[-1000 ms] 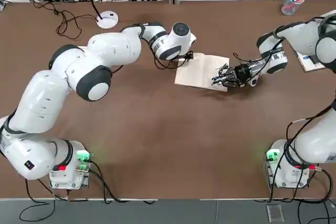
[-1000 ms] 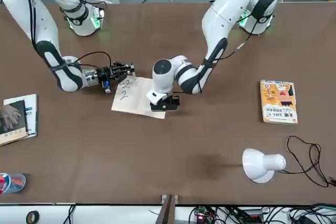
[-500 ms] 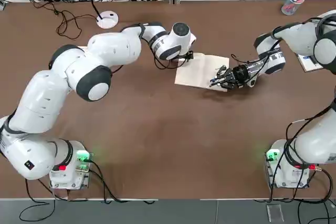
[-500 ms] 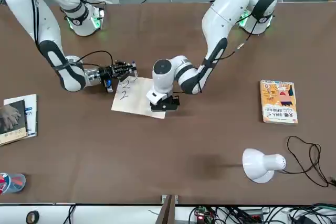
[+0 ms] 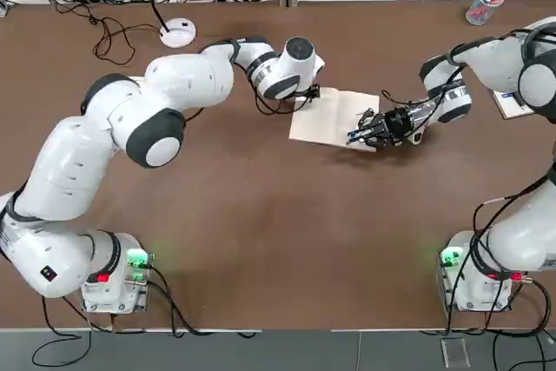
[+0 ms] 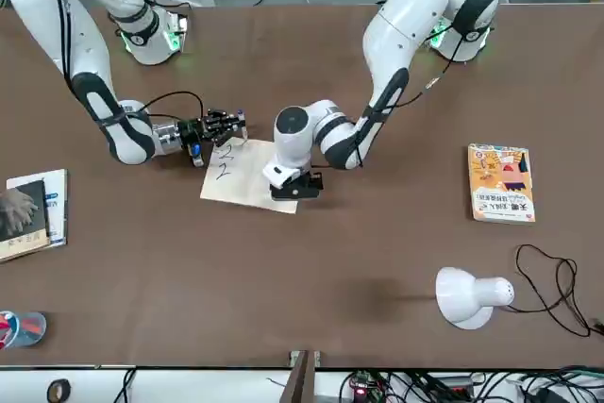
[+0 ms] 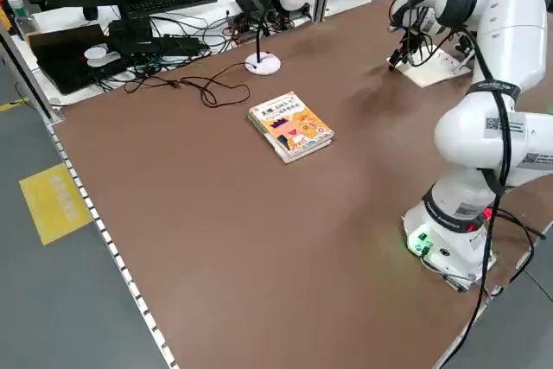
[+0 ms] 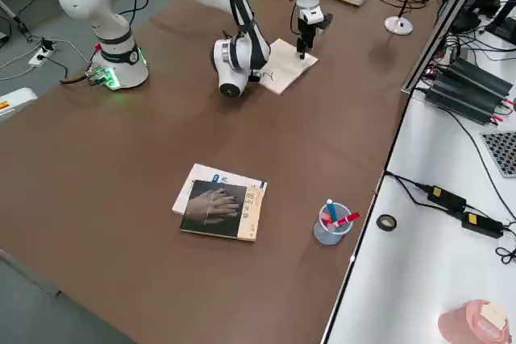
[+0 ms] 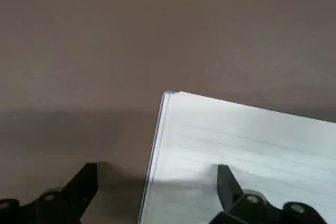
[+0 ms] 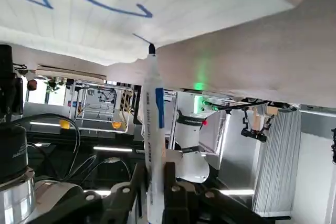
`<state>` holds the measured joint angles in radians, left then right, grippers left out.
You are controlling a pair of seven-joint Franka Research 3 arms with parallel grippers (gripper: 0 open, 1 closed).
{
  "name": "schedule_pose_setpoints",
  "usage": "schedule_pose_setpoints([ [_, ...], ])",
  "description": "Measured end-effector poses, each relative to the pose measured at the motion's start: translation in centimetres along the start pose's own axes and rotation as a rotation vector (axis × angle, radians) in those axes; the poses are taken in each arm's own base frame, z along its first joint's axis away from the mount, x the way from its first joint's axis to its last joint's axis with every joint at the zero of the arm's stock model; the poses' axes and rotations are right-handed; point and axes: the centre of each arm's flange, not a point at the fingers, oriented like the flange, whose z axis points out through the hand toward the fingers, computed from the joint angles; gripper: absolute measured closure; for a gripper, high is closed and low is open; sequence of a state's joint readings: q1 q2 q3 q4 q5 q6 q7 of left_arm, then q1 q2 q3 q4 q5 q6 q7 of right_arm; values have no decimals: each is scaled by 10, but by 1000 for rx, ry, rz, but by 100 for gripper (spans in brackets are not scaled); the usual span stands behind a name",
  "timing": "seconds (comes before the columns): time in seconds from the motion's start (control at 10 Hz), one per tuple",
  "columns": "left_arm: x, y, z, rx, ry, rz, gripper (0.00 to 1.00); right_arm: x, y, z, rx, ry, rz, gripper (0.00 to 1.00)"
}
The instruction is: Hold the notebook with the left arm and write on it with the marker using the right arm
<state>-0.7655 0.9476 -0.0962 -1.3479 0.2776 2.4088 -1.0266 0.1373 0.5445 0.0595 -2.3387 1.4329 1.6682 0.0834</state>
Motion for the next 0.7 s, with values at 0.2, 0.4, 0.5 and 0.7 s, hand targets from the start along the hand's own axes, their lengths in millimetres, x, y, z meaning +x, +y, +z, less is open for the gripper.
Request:
schedule_pose_setpoints([
  [0.2, 0, 0, 0, 0, 0, 0, 0, 0, -2, 0, 1, 2, -5, 83],
  [0.4, 0, 0, 0, 0, 0, 0, 0, 0, -5, -1, 2, 4, -12, 83],
  [0.5, 0, 0, 0, 0, 0, 0, 0, 0, -7, -1, 2, 5, -16, 83],
  [0.7, 0, 0, 0, 0, 0, 0, 0, 0, -10, -2, 3, 7, -22, 83],
])
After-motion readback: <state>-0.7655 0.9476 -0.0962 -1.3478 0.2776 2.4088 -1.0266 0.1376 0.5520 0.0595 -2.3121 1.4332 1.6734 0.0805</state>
